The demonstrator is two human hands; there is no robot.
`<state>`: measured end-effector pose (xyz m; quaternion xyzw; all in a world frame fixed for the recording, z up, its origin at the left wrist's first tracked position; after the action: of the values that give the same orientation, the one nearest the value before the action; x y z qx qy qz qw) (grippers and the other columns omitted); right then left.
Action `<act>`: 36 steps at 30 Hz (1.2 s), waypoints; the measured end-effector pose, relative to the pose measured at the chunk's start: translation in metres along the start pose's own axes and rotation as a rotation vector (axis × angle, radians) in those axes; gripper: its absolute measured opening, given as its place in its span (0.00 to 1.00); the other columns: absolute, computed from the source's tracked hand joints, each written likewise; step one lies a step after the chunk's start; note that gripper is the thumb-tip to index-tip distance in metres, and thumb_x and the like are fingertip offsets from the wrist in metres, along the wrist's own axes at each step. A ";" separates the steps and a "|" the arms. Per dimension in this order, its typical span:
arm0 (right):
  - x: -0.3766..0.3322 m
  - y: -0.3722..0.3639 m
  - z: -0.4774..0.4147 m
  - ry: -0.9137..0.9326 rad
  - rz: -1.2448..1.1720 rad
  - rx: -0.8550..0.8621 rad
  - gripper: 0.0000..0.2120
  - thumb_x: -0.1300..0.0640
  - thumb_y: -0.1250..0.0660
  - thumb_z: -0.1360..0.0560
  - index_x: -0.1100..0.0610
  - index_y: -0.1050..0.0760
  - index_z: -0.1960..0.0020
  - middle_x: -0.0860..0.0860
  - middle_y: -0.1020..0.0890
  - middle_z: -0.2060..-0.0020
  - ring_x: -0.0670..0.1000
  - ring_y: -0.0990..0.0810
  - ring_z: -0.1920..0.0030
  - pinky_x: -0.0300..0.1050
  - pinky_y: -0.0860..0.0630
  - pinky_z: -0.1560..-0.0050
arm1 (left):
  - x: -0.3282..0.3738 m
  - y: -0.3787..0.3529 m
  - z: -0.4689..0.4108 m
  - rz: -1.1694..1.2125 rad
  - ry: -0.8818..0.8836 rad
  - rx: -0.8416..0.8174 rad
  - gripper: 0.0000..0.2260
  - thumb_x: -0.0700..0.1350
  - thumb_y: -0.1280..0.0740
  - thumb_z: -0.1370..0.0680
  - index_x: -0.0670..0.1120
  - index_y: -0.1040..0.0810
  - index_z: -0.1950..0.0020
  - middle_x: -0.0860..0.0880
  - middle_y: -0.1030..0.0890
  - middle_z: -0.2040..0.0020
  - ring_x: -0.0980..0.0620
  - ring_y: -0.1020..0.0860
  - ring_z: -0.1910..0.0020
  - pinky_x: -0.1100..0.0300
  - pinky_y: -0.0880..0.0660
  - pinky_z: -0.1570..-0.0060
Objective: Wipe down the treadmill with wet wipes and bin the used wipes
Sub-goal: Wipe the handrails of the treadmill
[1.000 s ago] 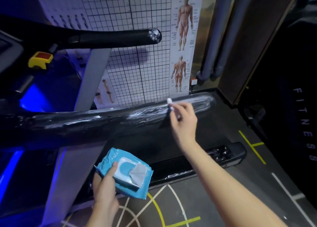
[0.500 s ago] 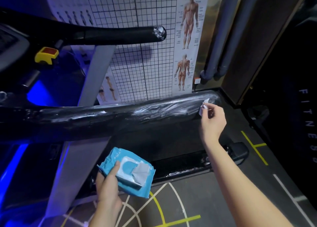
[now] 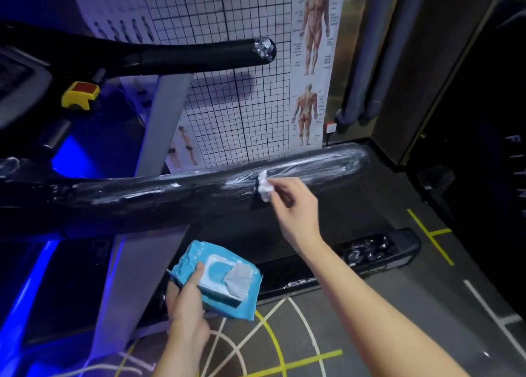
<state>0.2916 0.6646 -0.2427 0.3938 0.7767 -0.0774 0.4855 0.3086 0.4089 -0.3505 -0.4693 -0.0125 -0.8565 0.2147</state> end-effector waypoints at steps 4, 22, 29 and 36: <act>0.020 0.057 -0.012 -0.154 0.051 0.387 0.07 0.59 0.31 0.22 0.52 0.18 0.45 0.46 0.19 0.52 0.43 0.19 0.54 0.39 0.22 0.51 | 0.000 0.003 -0.005 0.014 -0.030 -0.015 0.17 0.41 0.29 0.18 0.48 0.23 0.29 0.43 0.16 0.39 0.43 0.17 0.51 0.53 0.21 0.78; -0.003 0.023 -0.001 -0.063 0.040 0.389 0.06 0.62 0.30 0.23 0.56 0.18 0.48 0.50 0.20 0.54 0.51 0.20 0.56 0.49 0.21 0.52 | 0.019 0.014 -0.002 0.128 -0.083 -0.011 0.13 0.39 0.29 0.19 0.45 0.22 0.35 0.43 0.15 0.42 0.43 0.17 0.51 0.55 0.20 0.72; 0.007 -0.004 0.004 -0.082 0.111 0.311 0.12 0.69 0.33 0.28 0.57 0.17 0.50 0.49 0.22 0.50 0.47 0.21 0.54 0.48 0.21 0.47 | 0.033 0.018 -0.015 0.200 -0.150 0.021 0.10 0.37 0.28 0.19 0.46 0.21 0.39 0.41 0.16 0.37 0.40 0.17 0.38 0.41 0.22 0.34; -0.045 -0.088 0.034 0.090 -0.068 -0.168 0.15 0.72 0.32 0.29 0.58 0.16 0.48 0.49 0.20 0.52 0.46 0.19 0.51 0.42 0.21 0.47 | 0.022 0.014 -0.013 0.172 -0.141 0.014 0.18 0.37 0.28 0.20 0.42 0.22 0.31 0.41 0.16 0.36 0.39 0.17 0.39 0.42 0.22 0.36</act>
<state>0.2646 0.5632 -0.2468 0.3281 0.8145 -0.0108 0.4784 0.2930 0.3856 -0.3422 -0.5262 0.0066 -0.7996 0.2894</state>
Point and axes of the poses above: each hand's wrist, its own z-axis away from the middle knuckle, its own y-axis out of the back of the hand, x = y × z, the point moved 5 cm from there along -z, towards the middle knuckle
